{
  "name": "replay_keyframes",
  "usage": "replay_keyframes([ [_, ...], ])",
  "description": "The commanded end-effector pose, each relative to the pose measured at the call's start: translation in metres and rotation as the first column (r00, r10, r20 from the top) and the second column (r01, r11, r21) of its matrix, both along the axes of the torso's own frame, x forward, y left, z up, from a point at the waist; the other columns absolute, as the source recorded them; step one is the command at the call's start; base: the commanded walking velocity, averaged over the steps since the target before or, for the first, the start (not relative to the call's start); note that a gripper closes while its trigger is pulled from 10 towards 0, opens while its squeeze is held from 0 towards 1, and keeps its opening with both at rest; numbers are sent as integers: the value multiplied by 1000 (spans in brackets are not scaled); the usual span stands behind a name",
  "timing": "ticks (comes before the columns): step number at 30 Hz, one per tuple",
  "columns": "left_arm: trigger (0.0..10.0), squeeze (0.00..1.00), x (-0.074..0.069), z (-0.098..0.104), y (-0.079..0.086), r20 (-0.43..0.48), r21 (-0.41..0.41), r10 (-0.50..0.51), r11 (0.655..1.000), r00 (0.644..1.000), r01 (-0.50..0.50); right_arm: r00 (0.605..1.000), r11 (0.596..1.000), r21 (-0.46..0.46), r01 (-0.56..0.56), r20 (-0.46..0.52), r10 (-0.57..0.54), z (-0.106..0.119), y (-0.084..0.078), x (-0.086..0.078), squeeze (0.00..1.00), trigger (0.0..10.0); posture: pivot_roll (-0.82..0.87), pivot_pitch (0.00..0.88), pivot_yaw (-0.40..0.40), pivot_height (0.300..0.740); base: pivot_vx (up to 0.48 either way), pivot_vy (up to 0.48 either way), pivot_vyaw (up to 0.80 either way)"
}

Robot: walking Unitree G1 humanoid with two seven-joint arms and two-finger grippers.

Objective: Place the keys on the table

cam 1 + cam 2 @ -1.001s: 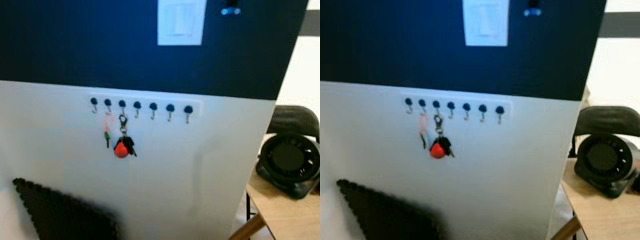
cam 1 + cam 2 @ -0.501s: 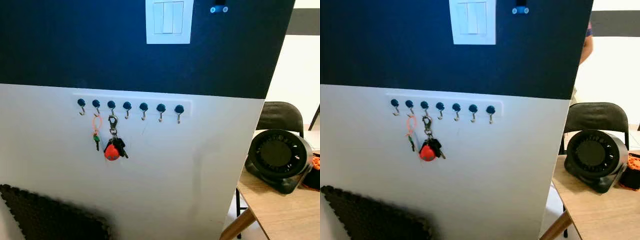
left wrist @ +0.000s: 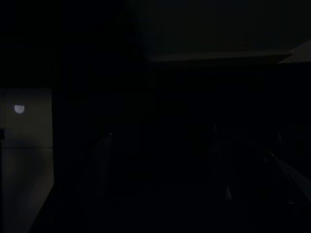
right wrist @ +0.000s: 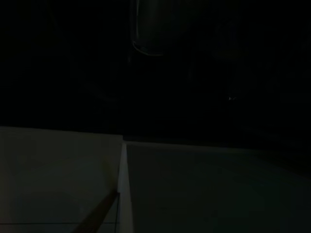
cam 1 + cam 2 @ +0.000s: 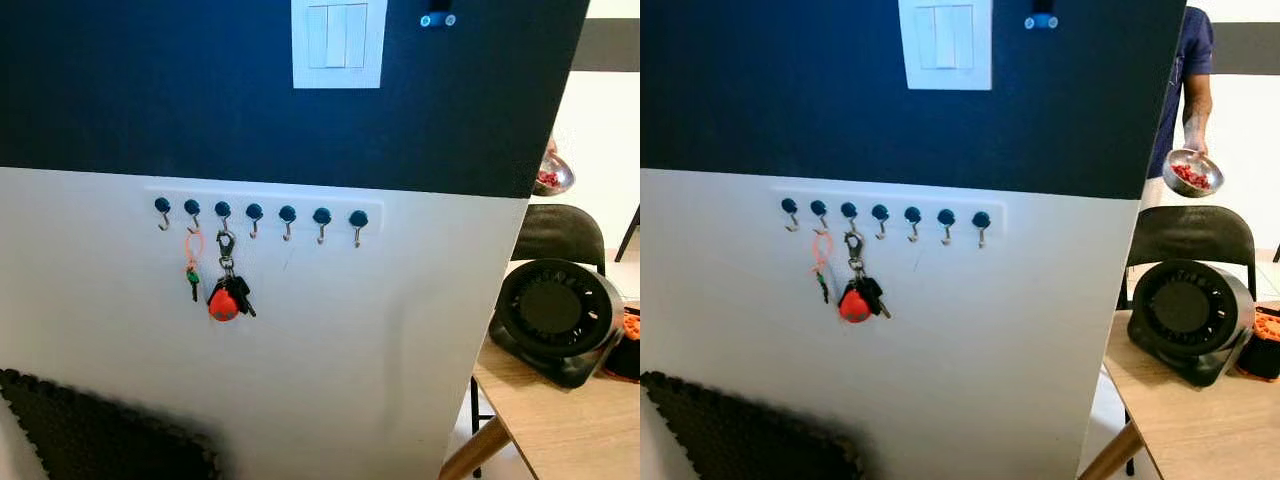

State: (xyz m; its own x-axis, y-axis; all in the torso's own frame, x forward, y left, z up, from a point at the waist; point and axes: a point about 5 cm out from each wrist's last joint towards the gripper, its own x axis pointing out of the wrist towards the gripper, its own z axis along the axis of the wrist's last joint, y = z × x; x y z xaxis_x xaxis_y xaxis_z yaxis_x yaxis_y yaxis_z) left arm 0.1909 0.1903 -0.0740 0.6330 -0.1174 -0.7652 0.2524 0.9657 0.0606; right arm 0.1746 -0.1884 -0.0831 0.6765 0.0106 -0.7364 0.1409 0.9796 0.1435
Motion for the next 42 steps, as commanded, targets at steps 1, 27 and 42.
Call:
replay_keyframes([
  [1,10000,0,0,-1,-3,-9,4,-11,1000,1000,11,1000,1000,-7,-10,-17,10,-1,0,-2,0,10000,58,0,16,740,0,0,0],
  [27,10000,0,23,13,13,26,16,47,999,999,-47,1000,1000,12,-16,27,15,10,4,23,0,10000,77,3,15,740,0,0,0],
  [42,10000,0,8,2,-5,-7,-42,90,995,996,-90,999,1000,-13,22,-24,-23,3,-6,8,0,10000,39,0,22,740,0,0,0],
])
